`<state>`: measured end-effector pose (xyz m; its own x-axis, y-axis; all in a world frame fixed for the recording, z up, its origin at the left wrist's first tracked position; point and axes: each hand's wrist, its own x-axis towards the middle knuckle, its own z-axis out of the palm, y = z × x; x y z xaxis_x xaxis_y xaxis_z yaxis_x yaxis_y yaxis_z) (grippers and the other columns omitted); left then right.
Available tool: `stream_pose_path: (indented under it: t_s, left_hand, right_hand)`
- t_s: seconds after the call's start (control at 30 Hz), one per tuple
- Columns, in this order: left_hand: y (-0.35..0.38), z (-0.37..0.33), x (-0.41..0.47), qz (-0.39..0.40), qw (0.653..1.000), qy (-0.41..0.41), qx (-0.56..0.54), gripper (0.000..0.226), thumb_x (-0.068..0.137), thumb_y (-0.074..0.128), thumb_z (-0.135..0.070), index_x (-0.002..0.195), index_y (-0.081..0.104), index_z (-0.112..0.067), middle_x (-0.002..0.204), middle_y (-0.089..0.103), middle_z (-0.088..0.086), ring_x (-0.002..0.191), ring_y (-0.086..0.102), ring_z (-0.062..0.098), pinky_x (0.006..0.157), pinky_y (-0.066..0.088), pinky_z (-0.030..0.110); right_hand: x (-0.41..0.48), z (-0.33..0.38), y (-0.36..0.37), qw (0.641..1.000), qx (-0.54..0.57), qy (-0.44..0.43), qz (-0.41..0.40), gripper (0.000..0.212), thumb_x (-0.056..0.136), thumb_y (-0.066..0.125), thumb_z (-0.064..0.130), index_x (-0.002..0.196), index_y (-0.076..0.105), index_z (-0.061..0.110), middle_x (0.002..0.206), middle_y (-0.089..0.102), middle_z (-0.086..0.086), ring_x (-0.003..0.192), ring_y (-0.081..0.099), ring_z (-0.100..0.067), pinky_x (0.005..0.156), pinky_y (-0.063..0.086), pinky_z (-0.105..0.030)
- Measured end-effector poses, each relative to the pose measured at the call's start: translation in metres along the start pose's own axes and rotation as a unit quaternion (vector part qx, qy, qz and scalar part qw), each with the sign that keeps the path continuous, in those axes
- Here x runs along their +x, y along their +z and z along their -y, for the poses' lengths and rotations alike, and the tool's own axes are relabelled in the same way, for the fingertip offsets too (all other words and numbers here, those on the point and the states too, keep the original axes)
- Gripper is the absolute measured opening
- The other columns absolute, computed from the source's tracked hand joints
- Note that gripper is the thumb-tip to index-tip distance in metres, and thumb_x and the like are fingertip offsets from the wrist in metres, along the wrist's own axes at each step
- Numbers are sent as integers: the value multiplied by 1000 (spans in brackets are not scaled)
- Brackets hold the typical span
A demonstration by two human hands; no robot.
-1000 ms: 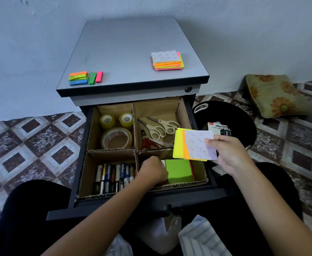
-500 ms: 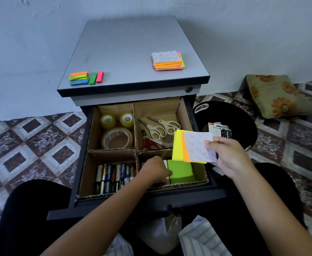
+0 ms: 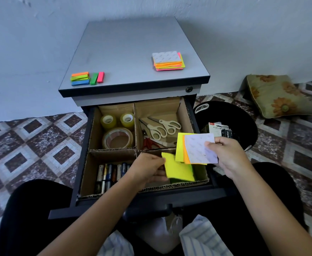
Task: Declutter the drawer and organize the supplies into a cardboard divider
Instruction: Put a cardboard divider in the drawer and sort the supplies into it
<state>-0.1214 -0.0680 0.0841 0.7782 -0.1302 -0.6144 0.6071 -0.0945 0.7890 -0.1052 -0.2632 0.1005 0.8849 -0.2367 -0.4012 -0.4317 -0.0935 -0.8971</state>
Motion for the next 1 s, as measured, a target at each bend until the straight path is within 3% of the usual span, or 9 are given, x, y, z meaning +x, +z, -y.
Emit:
stream_pose_path:
  t_s: [0.13,0.2,0.3,0.43,0.57,0.73,0.83,0.9,1.0]
  left_hand:
    - [1,5,2,-18,996,-18,91,22,97,47,-13,101,61,3,90,65,20,67,65,20,54,57,22]
    - [7,5,3,-20,994,-15,104,16,98,47,-11,93,58,-1,87,63,19,65,64,18,52,56,20]
    - [17,5,13,-32,993,-30,107,19,96,46,-7,78,48,-9,79,57,14,62,61,17,50,56,21]
    - [19,12,36,-69,964,-1,258,21,91,55,-10,70,53,-7,85,66,18,80,68,31,78,58,44]
    - [16,16,42,-81,914,21,398,20,87,58,-20,78,61,-3,84,69,15,80,67,27,80,56,37]
    - [15,15,46,-73,900,19,429,26,88,57,-21,66,53,-8,71,63,7,70,63,22,76,55,32]
    - [14,11,43,-51,931,-6,361,28,92,51,-17,66,51,-7,65,59,7,55,55,18,67,53,31]
    - [12,1,32,-25,973,-34,226,24,97,44,-12,75,51,-6,67,56,11,54,55,18,56,52,28]
    - [4,-15,4,22,999,-29,34,25,100,38,-14,83,54,-5,70,57,11,58,58,18,50,52,24]
  right_hand:
    - [0,6,-7,1000,25,-2,-18,18,91,53,1,76,62,7,111,63,-27,101,63,-40,89,50,-52]
    - [0,7,-7,999,35,-3,-19,19,91,53,1,76,62,7,112,63,-25,95,63,-34,87,51,-47]
    - [1,5,-6,999,40,-3,-18,12,92,52,0,88,61,-7,114,61,-27,95,62,-33,86,50,-45]
    - [0,3,-5,999,48,6,-20,14,92,53,2,94,58,-11,116,60,-27,109,60,-39,90,50,-49]
    - [-2,1,-4,998,58,10,-8,13,91,53,1,82,63,3,114,63,-23,107,61,-37,91,51,-50]
    - [-5,-1,-1,998,69,5,12,16,92,52,1,80,62,5,103,65,-18,89,64,-28,79,53,-41]
    - [-7,-2,2,995,93,7,37,18,93,52,0,80,62,7,91,65,-10,80,64,-21,74,52,-37]
    - [-8,-2,2,992,109,13,56,16,93,52,0,82,63,6,89,67,-9,79,65,-20,71,54,-34]
    - [-10,-2,2,988,131,24,79,16,92,51,0,84,64,5,84,69,-7,75,67,-17,59,57,-26]
